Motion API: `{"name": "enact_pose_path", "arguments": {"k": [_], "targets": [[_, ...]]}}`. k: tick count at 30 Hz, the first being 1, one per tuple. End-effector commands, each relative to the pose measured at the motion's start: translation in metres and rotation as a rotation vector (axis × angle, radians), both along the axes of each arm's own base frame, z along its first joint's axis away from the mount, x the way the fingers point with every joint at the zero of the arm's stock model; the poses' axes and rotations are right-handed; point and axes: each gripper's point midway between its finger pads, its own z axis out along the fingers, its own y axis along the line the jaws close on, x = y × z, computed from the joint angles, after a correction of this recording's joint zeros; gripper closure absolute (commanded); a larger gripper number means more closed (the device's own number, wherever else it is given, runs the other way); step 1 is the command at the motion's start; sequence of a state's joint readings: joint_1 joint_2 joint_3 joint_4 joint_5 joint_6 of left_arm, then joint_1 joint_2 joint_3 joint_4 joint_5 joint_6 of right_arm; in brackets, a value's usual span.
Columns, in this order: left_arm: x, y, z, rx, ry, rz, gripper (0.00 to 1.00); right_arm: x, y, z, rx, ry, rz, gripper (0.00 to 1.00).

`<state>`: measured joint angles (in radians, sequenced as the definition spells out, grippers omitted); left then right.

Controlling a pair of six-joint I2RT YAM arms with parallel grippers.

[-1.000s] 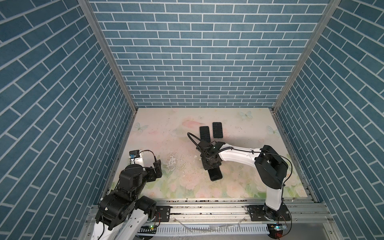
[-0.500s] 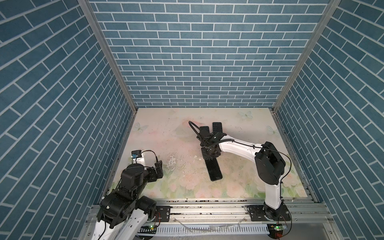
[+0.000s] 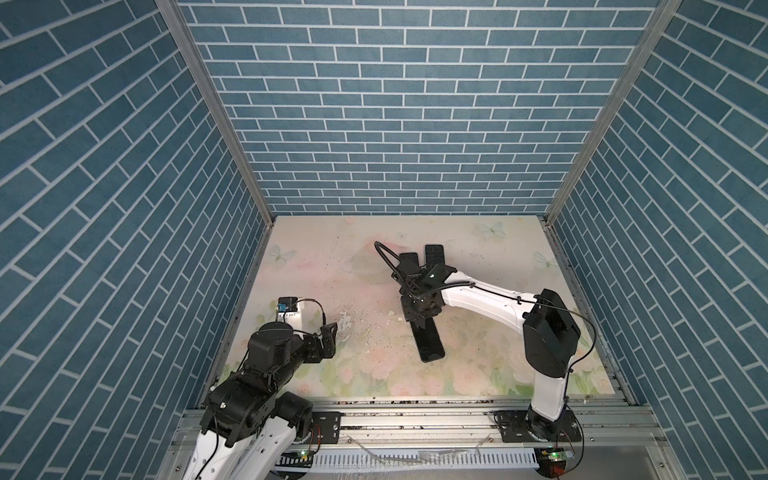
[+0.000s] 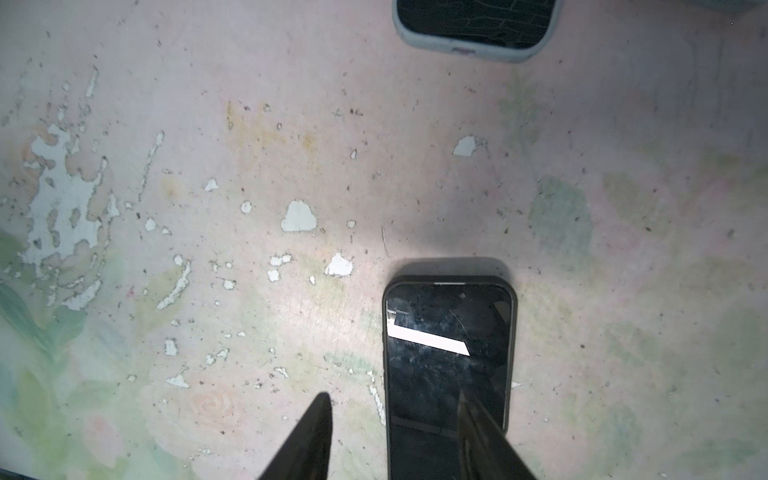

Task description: Put the phone into the phone case

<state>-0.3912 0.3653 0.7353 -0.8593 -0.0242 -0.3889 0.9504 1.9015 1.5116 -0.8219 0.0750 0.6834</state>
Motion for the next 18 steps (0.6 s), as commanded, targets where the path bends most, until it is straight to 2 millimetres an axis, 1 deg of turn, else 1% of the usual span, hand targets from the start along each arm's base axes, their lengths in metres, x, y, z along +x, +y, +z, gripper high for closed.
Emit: {"name": "enact_pose_path", "arguments": {"k": [1,2,6,9,11,14,18], "targets": [[0.000,-0.001,-0.001,0.001,-0.017,-0.009,0.00,-0.004,-0.005,-0.006,-0.030,0.013,0.021,0.50],[0.000,0.000,-0.001,0.002,-0.017,-0.004,0.01,-0.002,-0.007,-0.009,-0.053,0.010,0.030,0.50],[0.003,0.000,-0.007,0.013,0.007,0.001,0.00,0.009,-0.030,-0.020,-0.225,-0.032,0.032,0.51],[0.006,-0.001,-0.013,0.016,0.044,0.007,0.00,0.012,-0.032,-0.029,-0.261,-0.037,0.068,0.50],[0.005,0.000,-0.012,0.019,0.051,0.016,0.00,0.012,-0.033,-0.035,-0.278,-0.022,0.077,0.50],[0.003,0.008,-0.010,0.030,0.041,0.056,0.00,0.005,-0.037,-0.044,-0.280,0.005,0.081,0.50],[0.000,0.012,-0.004,0.020,0.004,0.067,0.00,-0.010,-0.041,-0.059,-0.241,0.048,0.071,0.49]]}}
